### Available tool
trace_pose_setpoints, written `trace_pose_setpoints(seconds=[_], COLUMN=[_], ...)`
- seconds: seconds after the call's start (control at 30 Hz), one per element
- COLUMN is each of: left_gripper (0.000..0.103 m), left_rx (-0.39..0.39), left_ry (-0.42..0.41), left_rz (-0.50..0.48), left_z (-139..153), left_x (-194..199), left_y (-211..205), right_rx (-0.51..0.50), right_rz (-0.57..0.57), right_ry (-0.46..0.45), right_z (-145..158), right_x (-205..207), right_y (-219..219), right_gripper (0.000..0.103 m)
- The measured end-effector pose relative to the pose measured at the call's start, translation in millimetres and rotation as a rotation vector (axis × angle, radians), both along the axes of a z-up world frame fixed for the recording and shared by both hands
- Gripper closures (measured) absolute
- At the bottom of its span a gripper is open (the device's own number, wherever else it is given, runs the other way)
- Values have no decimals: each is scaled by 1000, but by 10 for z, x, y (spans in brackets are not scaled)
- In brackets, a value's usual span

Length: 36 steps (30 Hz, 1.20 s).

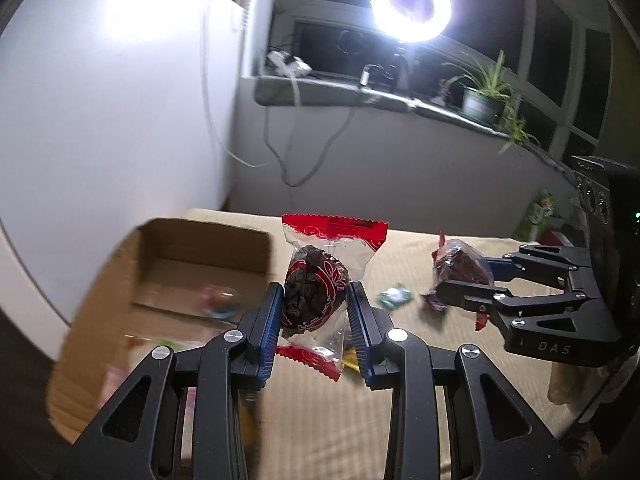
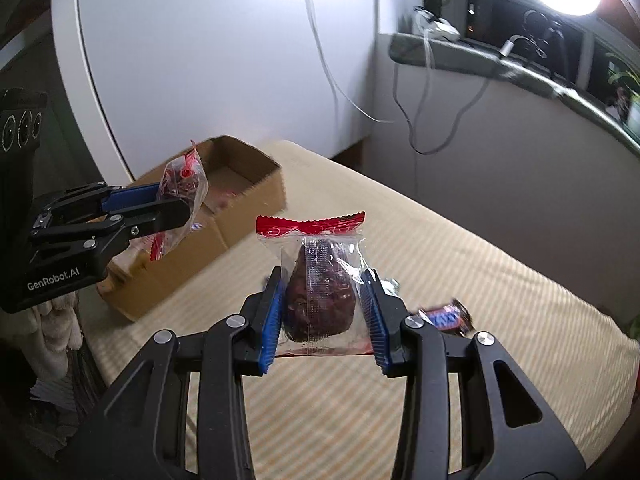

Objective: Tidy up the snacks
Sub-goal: 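Carry both red-topped bagged snacks over the cardboard box, then open both tools to drop the bagged snacks into the box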

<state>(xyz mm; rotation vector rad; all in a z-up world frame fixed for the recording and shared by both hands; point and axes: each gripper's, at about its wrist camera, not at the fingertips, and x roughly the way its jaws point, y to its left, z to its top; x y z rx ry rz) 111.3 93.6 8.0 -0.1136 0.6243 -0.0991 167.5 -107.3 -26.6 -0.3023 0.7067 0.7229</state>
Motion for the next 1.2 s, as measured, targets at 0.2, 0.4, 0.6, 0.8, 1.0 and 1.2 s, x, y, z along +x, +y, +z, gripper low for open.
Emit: trace_pose_setpoints(seconds=[0.2,0.4,0.6,0.8,1.0,1.2], left_gripper=[72,72,72,72,72,72], left_rx=[20,42,62,63,70,73], left_ry=[-1,13,22,34,45,54], left_rz=[79,139,177,204,202,205], left_z=[-9,-72,-127,-189,-240,-270], left_x=[-12,36,80,130,136,172], left_y=[322,590,738,853,914,946], right_rx=[-3,-13,-30,-52,-64,-78], right_rz=[48,90,111,135,147,158], right_ry=[-10,-6,4,20,40,50], right_z=[52,38,-40,-170,-285,-359], right_x=[46,113,209,332,441,500], right_y=[360,726,1047,1328,1508,1625], right_gripper=[64,64,64,64,64,64])
